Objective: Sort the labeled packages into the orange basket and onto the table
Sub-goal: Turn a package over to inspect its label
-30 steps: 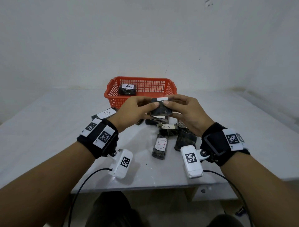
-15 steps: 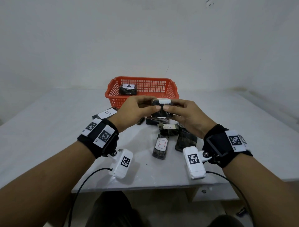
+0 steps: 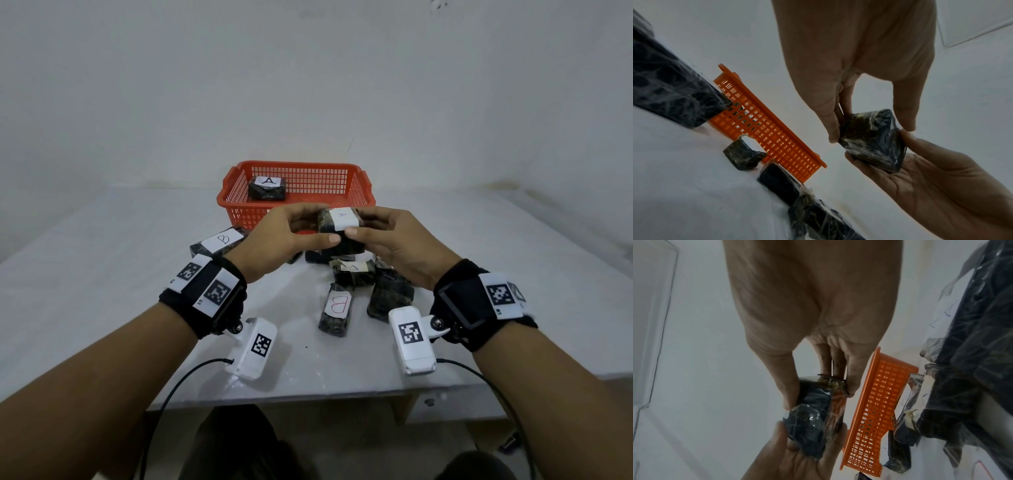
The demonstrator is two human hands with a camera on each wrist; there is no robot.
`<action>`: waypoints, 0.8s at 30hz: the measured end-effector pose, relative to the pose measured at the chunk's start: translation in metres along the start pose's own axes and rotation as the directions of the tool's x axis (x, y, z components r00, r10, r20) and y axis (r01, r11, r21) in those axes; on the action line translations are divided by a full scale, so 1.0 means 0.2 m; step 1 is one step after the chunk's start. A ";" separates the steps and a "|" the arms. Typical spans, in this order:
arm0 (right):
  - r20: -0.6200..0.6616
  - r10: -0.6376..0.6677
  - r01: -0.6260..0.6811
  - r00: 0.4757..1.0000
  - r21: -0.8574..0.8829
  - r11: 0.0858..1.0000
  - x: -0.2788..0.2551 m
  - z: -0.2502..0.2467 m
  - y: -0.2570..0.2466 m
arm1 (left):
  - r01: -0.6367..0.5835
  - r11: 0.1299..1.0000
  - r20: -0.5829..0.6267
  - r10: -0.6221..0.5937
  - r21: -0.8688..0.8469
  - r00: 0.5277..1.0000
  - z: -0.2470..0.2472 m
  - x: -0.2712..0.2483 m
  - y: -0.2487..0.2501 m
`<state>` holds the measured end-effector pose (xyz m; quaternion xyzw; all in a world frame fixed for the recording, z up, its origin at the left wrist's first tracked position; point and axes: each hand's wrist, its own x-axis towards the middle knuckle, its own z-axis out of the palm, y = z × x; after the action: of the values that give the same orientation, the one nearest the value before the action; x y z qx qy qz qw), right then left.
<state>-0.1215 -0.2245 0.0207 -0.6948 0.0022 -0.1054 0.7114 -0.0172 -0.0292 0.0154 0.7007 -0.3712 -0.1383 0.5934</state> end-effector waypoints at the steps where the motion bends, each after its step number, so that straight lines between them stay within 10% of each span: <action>1: 0.003 0.005 -0.005 1.000 0.002 1.000 0.00 -0.01 0.00 | -0.004 1.000 -0.008 0.004 0.007 1.000 0.00 0.00 -0.01; 11: -0.053 -0.019 0.011 0.998 -0.138 0.990 -0.01 -0.04 0.05 | 0.010 0.999 -0.027 -0.009 0.054 1.000 0.02 0.00 0.01; 24: -0.159 0.217 -0.198 0.963 0.131 0.971 -0.04 -0.05 -0.01 | 0.031 0.986 -0.207 0.003 0.162 0.978 0.19 0.06 -0.01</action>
<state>-0.1320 -0.2334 0.0207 -0.6373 0.1306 -0.0898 0.7541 -0.0333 -0.0650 0.0068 0.7602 -0.3127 -0.0377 0.5682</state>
